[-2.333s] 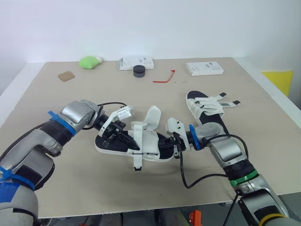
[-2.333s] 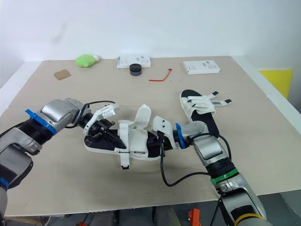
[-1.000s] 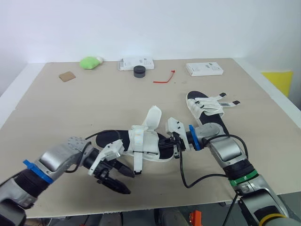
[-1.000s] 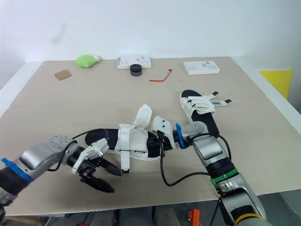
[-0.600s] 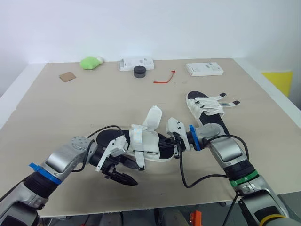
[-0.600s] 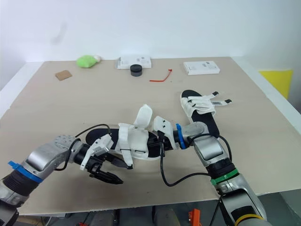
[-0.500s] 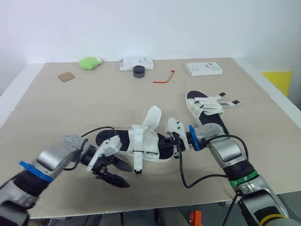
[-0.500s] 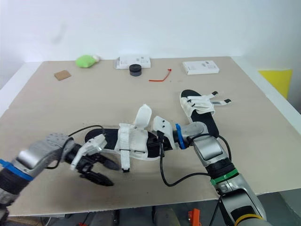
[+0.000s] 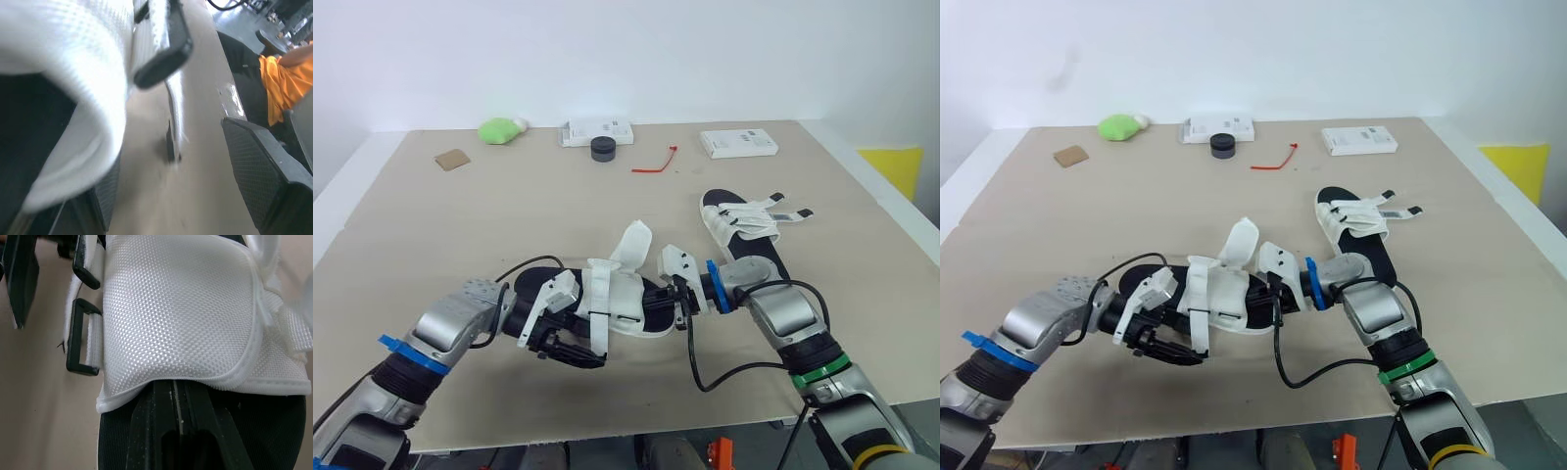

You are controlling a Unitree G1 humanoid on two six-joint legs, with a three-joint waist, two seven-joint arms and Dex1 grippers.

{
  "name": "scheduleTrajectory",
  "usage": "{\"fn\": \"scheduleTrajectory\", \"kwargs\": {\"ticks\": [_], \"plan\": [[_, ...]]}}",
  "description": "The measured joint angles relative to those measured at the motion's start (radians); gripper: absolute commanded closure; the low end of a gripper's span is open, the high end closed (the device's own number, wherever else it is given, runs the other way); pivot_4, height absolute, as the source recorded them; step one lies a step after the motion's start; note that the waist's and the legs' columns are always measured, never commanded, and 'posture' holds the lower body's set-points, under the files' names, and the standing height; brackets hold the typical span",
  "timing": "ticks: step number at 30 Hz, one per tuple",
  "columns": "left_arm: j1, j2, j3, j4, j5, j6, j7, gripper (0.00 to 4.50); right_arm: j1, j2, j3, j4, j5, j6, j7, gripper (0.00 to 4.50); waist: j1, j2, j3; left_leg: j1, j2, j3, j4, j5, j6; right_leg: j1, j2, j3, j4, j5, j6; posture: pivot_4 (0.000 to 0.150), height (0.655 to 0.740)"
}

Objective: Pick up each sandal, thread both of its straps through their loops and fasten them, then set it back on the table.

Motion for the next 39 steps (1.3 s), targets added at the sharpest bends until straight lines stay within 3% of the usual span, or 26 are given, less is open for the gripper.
{"fn": "scheduleTrajectory", "kwargs": {"ticks": [3,6,9,11,17,21,25,28,32,33,39], "plan": [[0.000,0.000,0.003,-0.017,-0.011,0.037,0.000,1.23,0.000,-0.001,0.000,0.000,0.000,0.001,0.000,4.50,0.000,0.000,0.000,0.000,0.000,0.000,0.000,0.000,0.000,0.000,0.000,0.001,0.000,0.000,0.000,0.150,0.7400],[-0.001,0.003,0.017,-0.050,-0.055,0.108,-0.006,1.97,0.001,-0.001,-0.001,-0.001,0.002,0.002,0.000,4.50,0.000,0.000,0.000,0.000,0.000,0.000,0.000,0.000,0.000,0.000,0.000,0.001,0.000,0.000,0.000,0.150,0.7400],[-0.011,0.042,0.032,-0.077,-0.097,0.169,-0.036,3.55,0.001,-0.001,-0.001,-0.002,0.003,0.005,0.000,4.50,0.000,0.000,0.000,0.000,0.000,0.000,0.000,0.000,0.000,0.000,0.000,0.001,0.000,0.000,0.000,0.150,0.7400],[-0.031,0.082,0.051,-0.095,-0.136,0.223,-0.067,4.32,0.000,-0.001,-0.001,-0.002,0.004,0.006,0.000,4.50,0.000,-0.001,0.000,0.000,0.000,0.000,0.000,0.000,0.000,0.000,0.000,0.001,0.000,-0.001,-0.001,0.150,0.7400],[-0.126,0.200,0.083,-0.176,-0.289,0.404,-0.180,4.42,-0.003,0.000,0.001,0.002,0.004,0.005,0.002,4.50,-0.001,-0.002,0.001,0.000,0.000,0.000,0.000,0.000,0.000,-0.001,0.001,0.001,0.000,-0.001,-0.001,0.150,0.7400],[-0.163,0.186,0.111,-0.184,-0.366,0.498,-0.177,4.42,-0.006,0.002,0.002,0.008,0.004,-0.002,0.004,4.50,-0.002,-0.002,0.001,0.000,0.000,0.000,0.000,0.000,0.000,-0.001,0.001,0.001,0.000,-0.001,-0.001,0.150,0.7400],[-0.250,0.026,0.186,-0.056,-0.441,0.637,-0.045,4.42,-0.010,0.002,0.006,0.013,0.003,-0.004,0.003,4.50,-0.001,-0.003,0.002,0.000,0.000,-0.002,0.000,0.000,0.000,0.001,0.003,0.001,0.000,-0.001,-0.001,0.150,0.7400],[-0.315,-0.171,0.296,0.166,-0.447,0.752,0.184,4.42,-0.011,0.005,0.010,0.013,0.003,-0.008,0.001,4.50,-0.005,-0.002,0.002,0.000,0.000,-0.004,0.000,0.000,0.000,0.001,0.006,0.004,0.000,0.002,0.003,0.150,0.7400],[-0.349,-0.278,0.439,0.343,-0.433,0.833,0.376,4.42,-0.005,0.000,0.010,0.005,0.004,-0.009,-0.003,4.50,-0.002,-0.002,0.002,0.000,0.000,-0.005,0.000,0.000,0.000,0.001,0.007,0.004,0.001,0.002,0.003,0.150,0.7400],[-0.367,-0.335,0.534,0.422,-0.420,0.865,0.477,4.42,-0.001,-0.003,0.009,-0.001,0.004,-0.008,-0.009,4.50,0.000,-0.002,0.002,0.000,0.000,-0.005,0.001,0.000,0.000,0.002,0.007,0.004,0.001,0.002,0.003,0.150,0.7400],[-0.384,-0.433,0.774,0.545,-0.399,0.900,0.727,4.42,0.015,-0.004,0.009,-0.022,0.005,-0.005,-0.024,4.50,-0.001,-0.003,0.002,0.001,0.000,-0.005,0.001,0.001,-0.002,0.004,0.007,0.006,0.001,0.003,0.005,0.150,0.7400]]}}
